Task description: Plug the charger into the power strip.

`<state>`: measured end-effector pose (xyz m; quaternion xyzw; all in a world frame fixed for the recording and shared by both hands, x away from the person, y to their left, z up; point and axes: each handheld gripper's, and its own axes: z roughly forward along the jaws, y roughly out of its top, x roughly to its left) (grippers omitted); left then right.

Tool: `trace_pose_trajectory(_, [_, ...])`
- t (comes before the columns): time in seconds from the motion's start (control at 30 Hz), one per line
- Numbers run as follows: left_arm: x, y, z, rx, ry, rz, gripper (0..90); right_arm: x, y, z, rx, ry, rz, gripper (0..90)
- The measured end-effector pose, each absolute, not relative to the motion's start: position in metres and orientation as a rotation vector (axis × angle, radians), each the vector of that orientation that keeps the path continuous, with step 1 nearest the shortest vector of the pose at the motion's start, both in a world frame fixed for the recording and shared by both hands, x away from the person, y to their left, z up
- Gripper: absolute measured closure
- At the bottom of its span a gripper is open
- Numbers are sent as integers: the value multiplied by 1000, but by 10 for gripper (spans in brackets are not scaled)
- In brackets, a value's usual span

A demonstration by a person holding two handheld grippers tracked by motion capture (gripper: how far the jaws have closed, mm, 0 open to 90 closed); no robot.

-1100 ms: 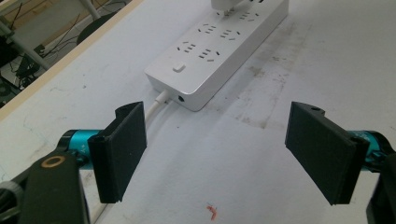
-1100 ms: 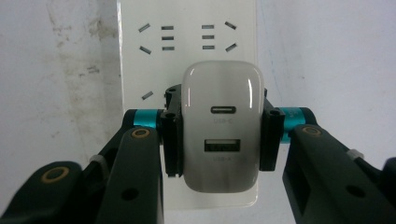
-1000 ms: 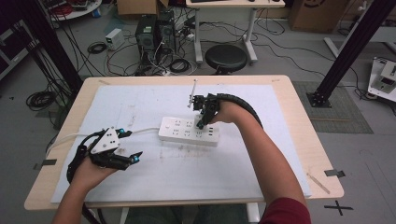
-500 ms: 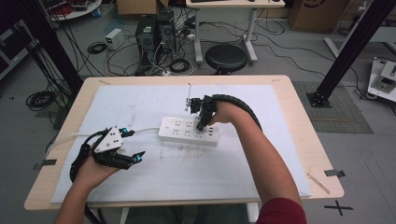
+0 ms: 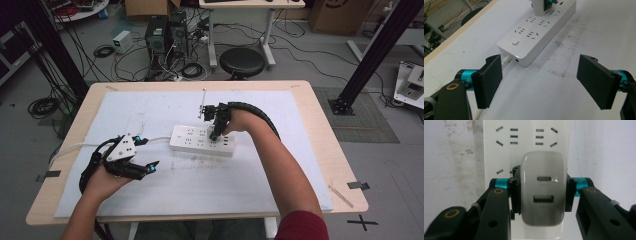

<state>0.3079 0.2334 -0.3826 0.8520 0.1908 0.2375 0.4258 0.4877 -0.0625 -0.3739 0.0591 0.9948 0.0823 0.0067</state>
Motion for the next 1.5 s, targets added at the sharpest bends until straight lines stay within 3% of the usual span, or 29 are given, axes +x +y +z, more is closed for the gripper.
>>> trace_pose_trajectory(0.03, [308,234,-383,2125,475,595,207,488,-64,-373,250,3111,275,362])
trace_pose_trajectory(0.3, [314,235,-377,2088,466,590,207,469,-99,-338,413,2998,659,280])
trace_pose_trajectory(0.57, [318,232,-371,2082,449,579,207,429,-143,-330,510,2874,1044,234])
trace_pose_trajectory(1.1, [313,238,-374,2010,426,518,207,371,-191,-349,631,2662,1343,200])
trace_pose_trajectory(1.5, [311,239,-373,1987,428,500,207,352,-206,-365,646,2582,1442,198])
